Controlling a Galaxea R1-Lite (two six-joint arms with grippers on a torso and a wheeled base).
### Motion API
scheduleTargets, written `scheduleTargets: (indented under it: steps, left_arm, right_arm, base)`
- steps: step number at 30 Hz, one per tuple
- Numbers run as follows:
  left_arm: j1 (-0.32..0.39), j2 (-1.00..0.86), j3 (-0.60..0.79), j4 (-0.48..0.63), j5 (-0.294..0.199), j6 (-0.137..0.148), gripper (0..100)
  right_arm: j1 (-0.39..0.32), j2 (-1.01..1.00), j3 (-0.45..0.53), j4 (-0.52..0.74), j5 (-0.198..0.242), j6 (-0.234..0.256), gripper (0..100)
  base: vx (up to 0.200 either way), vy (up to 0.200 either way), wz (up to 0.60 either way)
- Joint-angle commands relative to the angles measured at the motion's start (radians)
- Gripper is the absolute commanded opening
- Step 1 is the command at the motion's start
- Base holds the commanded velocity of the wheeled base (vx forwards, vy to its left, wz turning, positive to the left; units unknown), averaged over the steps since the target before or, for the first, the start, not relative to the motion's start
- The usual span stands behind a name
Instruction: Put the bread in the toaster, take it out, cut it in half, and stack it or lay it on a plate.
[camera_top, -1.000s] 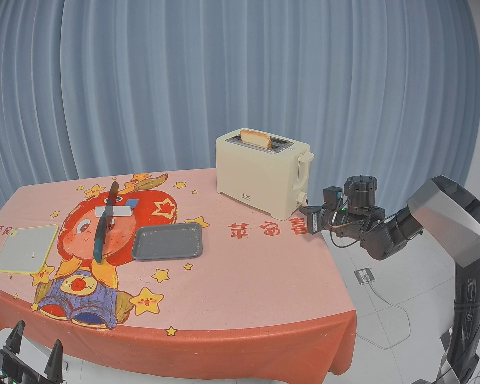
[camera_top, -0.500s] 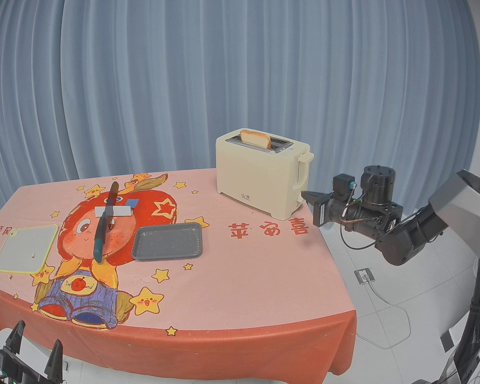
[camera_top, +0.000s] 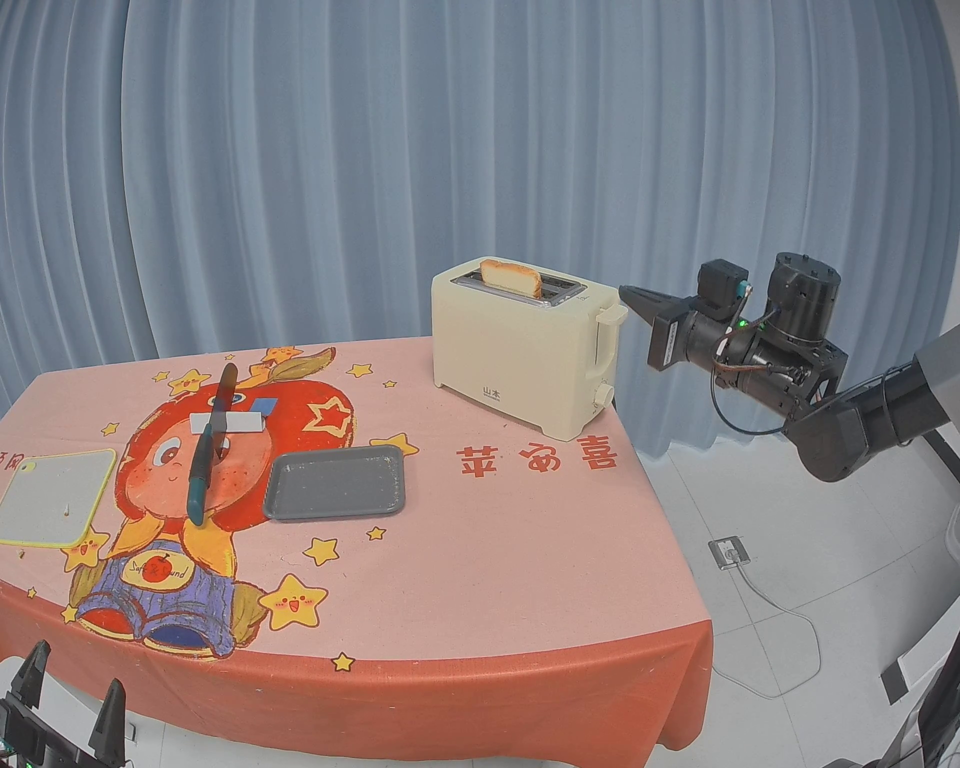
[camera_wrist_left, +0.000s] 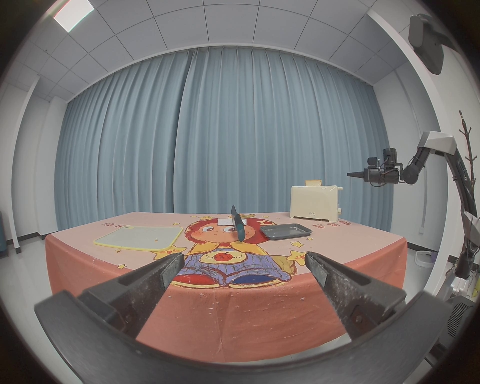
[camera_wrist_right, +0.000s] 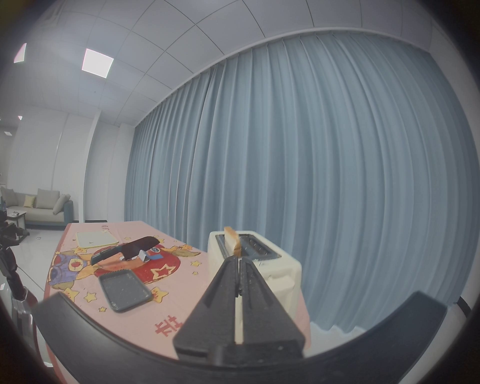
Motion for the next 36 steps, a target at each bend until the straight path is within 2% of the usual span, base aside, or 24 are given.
scheduleTargets:
  steps: [1,4,7,36]
  left_arm:
    - [0.000,0.001,0.018,0.000,0.001,0.000,100]
    - [0.000,0.001,0.018,0.000,0.000,0.000,100]
    - [0.000,0.001,0.018,0.000,0.001,0.000,100]
    - [0.000,0.001,0.018,0.000,0.000,0.000,100]
  right_arm:
    - [-0.024,0.051,-0.103,0.041,-0.002,-0.006,0]
    - [-0.054,0.108,-0.200,0.088,-0.002,-0.013,0]
    - [-0.062,0.137,-0.228,0.110,-0.002,-0.013,0]
    - [-0.062,0.286,-0.208,0.113,-0.010,-0.026,0]
  base:
    - [0.000,0.000,0.00]
    - [0.000,0.000,0.00]
    - [0.000,0.000,0.00]
    - [0.000,0.000,0.00]
